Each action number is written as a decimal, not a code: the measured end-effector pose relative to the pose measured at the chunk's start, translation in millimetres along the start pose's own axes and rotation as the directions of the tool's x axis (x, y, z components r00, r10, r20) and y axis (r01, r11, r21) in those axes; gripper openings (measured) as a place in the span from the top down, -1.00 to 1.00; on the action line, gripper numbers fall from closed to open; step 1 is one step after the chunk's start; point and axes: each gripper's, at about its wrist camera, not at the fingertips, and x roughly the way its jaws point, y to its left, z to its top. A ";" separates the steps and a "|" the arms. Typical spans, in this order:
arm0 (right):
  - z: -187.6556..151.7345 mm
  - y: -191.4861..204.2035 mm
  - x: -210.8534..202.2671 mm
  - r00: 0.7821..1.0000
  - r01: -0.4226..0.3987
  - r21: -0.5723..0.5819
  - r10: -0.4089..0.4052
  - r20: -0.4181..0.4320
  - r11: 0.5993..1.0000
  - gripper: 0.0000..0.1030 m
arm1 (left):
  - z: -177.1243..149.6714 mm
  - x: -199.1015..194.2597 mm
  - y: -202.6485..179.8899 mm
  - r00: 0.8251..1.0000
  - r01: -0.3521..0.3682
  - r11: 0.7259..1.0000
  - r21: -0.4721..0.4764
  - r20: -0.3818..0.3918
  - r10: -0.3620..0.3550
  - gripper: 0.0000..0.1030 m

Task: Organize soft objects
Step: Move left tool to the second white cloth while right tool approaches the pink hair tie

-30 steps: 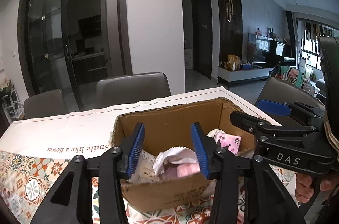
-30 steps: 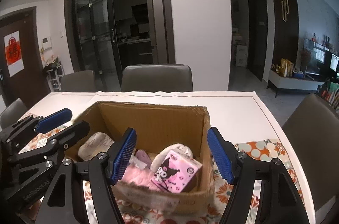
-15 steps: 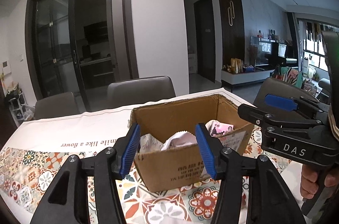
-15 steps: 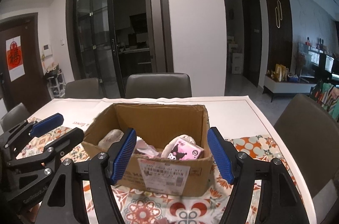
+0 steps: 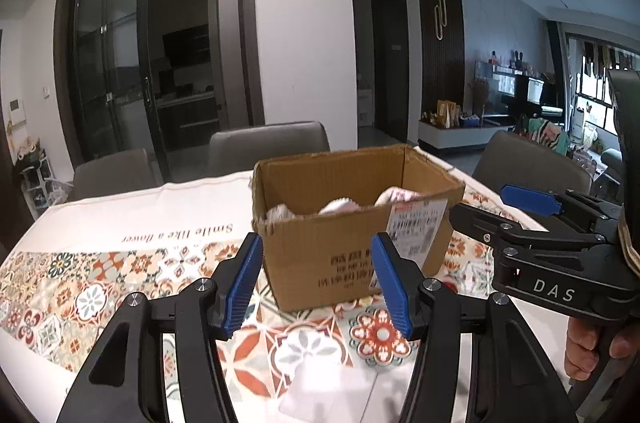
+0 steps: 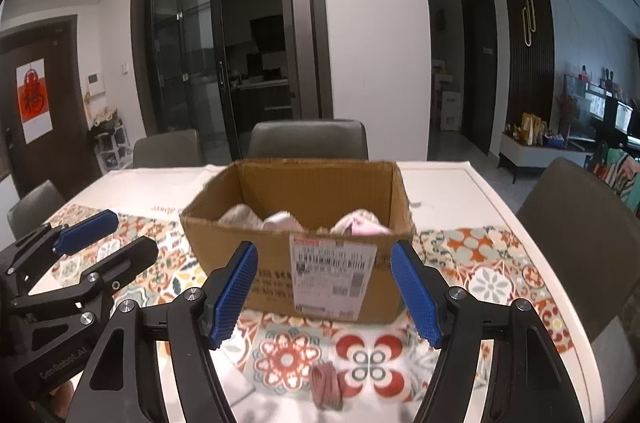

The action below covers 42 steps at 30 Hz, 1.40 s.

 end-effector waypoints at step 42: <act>-110.9 -1.4 61.2 0.925 0.005 0.010 -0.001 -0.381 1.000 -0.36 | -108.1 50.1 1.5 0.926 0.039 0.997 -0.071 -0.372 -0.062 -0.08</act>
